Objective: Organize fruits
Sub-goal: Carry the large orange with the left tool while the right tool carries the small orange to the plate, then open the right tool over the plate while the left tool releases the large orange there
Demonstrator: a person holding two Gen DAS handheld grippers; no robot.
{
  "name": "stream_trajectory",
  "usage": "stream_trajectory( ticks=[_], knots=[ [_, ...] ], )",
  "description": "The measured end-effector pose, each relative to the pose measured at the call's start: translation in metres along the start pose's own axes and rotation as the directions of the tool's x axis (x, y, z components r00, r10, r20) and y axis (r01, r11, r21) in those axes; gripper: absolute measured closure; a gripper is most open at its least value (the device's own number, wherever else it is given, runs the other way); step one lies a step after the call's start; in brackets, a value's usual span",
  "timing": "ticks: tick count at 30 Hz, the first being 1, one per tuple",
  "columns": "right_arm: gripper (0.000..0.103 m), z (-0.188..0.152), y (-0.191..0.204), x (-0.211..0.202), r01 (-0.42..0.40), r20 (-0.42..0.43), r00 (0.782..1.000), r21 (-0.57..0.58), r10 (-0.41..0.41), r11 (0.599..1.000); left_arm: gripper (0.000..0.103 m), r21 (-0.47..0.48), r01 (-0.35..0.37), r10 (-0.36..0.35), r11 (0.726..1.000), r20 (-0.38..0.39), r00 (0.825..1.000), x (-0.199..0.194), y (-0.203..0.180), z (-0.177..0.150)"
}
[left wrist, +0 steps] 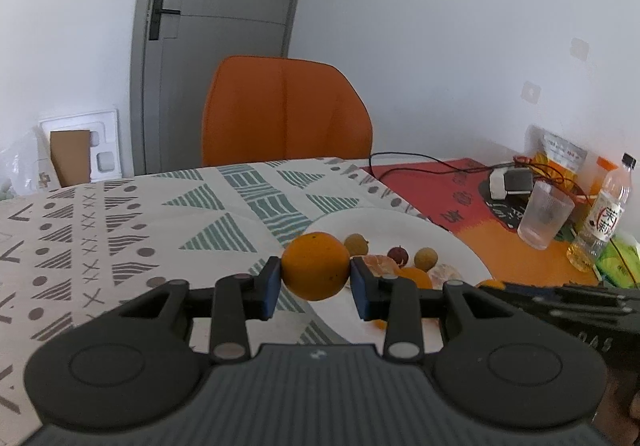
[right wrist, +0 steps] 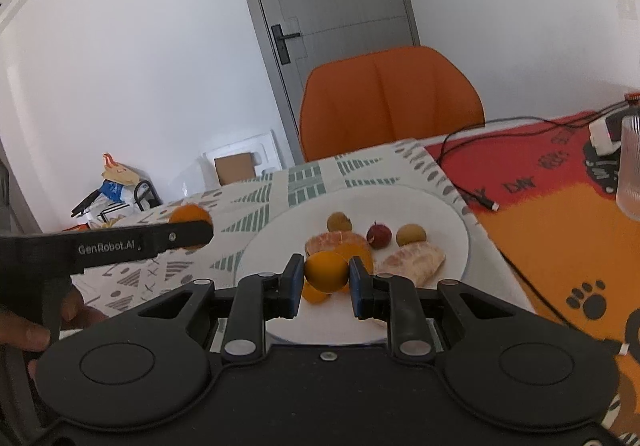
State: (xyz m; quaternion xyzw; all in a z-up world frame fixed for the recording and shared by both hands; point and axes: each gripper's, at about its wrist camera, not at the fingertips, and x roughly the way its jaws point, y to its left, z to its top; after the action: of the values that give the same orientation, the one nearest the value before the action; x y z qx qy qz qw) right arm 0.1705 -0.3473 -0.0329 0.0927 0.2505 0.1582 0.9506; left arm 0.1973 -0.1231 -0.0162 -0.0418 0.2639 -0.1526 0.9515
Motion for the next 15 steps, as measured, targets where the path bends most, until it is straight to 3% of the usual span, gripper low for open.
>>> stream_trajectory(
  ticks=[6, 15],
  knots=[
    [0.08, -0.01, -0.002, 0.008, 0.029, -0.036, 0.999, 0.009, -0.028, 1.0, 0.068, 0.008, 0.043, -0.043, 0.999, -0.022, 0.999, 0.015, -0.005, -0.001],
    [0.075, -0.009, -0.009, 0.003, 0.059, -0.013, 0.998, 0.009, -0.059, 0.998, 0.067, 0.01, 0.068, -0.067, 0.998, -0.064, 0.996, 0.03, -0.015, -0.007]
  ],
)
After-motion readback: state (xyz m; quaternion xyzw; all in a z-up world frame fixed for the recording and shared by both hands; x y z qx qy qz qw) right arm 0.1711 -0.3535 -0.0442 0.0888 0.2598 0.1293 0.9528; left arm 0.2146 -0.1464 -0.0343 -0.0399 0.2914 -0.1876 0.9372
